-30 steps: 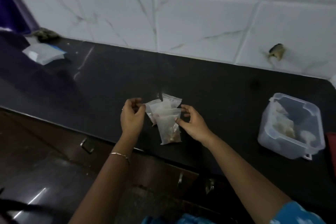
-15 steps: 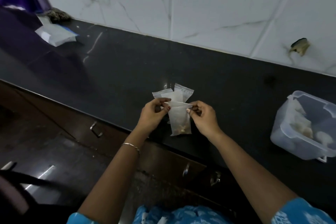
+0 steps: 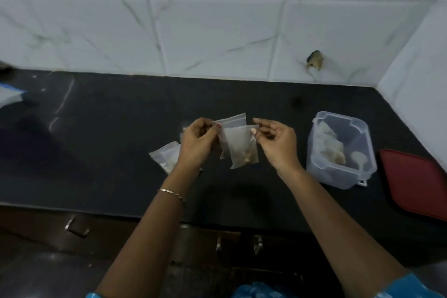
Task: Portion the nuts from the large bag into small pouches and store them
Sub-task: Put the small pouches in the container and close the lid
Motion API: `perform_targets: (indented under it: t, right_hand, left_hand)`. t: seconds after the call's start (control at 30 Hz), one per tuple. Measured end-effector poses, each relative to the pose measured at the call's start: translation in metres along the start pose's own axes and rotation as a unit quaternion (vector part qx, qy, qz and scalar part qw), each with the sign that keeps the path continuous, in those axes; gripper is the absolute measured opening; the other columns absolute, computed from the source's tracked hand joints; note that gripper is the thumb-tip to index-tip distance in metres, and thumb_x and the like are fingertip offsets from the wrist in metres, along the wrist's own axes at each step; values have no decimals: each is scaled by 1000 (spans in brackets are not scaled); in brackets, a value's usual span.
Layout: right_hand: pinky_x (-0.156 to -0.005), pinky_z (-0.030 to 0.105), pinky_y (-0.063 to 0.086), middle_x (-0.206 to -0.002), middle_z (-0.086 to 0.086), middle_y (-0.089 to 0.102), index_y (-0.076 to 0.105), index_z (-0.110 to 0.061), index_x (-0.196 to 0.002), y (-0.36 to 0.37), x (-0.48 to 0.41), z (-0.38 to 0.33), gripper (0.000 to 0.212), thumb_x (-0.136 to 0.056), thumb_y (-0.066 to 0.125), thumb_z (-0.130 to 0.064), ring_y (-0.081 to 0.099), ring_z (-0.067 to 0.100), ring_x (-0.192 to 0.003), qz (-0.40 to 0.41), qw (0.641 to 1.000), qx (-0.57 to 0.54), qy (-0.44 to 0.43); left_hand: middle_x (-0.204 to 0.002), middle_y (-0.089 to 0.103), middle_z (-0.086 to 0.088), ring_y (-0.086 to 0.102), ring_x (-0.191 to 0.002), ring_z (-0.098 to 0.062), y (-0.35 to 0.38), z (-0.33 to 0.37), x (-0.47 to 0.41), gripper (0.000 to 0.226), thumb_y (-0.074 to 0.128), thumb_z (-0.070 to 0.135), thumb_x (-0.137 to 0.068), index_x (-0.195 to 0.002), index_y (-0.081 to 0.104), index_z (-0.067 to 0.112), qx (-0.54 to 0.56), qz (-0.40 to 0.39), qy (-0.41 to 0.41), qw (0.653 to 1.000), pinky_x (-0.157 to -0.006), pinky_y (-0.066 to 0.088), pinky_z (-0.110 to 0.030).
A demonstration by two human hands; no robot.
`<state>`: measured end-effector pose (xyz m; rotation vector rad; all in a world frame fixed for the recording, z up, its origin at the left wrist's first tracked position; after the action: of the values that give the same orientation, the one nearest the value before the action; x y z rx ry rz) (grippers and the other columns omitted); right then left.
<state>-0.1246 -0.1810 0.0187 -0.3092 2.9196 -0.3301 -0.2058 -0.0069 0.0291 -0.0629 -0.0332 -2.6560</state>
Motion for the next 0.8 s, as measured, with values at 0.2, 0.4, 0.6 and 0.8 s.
perform_targets:
  t: [0.2, 0.4, 0.6, 0.8]
  right_hand:
    - [-76, 16, 55, -95, -5, 71, 70, -15, -104, -94, -7, -8, 19, -89, 66, -4, 68, 1, -85, 154, 987, -44, -26]
    - [-76, 29, 59, -94, 4, 71, 69, -17, -89, -181, -4, -3, 18, -87, 66, 0, 70, 11, -83, 282, 959, -28, -20]
    - [-76, 48, 60, -84, 2, 71, 66, -29, -80, -216, -1, 25, 25, -81, 68, -4, 71, 20, -79, 342, 938, 31, 41]
    - [-58, 6, 45, -79, 3, 69, 66, -10, -83, -211, 7, 36, 11, -77, 68, -2, 59, 0, -65, 348, 924, 150, 61]
  left_hand:
    - [-86, 64, -13, 65, -76, -21, 84, 26, -27, 7, 55, 12, -97, -94, 57, 6, 33, -49, 20, 998, -59, 58, -27]
    - [-93, 64, -24, 67, -71, -25, 174, 37, -36, 9, 47, 16, -100, -93, 49, 10, 37, -121, -1, 992, -58, 58, -29]
    - [-110, 61, -21, 72, -76, -29, 240, 28, -46, 5, 42, 15, -100, -102, 45, 11, -28, -206, -67, 976, -69, 62, -38]
    - [-98, 66, -21, 72, -76, -33, 276, 15, -53, 7, 46, 12, -95, -88, 45, 15, -151, -221, -59, 962, -72, 61, -48]
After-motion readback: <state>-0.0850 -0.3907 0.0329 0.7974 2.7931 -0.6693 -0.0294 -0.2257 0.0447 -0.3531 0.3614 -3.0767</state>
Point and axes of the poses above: each hand's wrist, its own x-axis away from the middle knuckle, its own y-axis out of the palm, z = x × y, the point moved 3 cm from there along -x, towards the middle knuckle
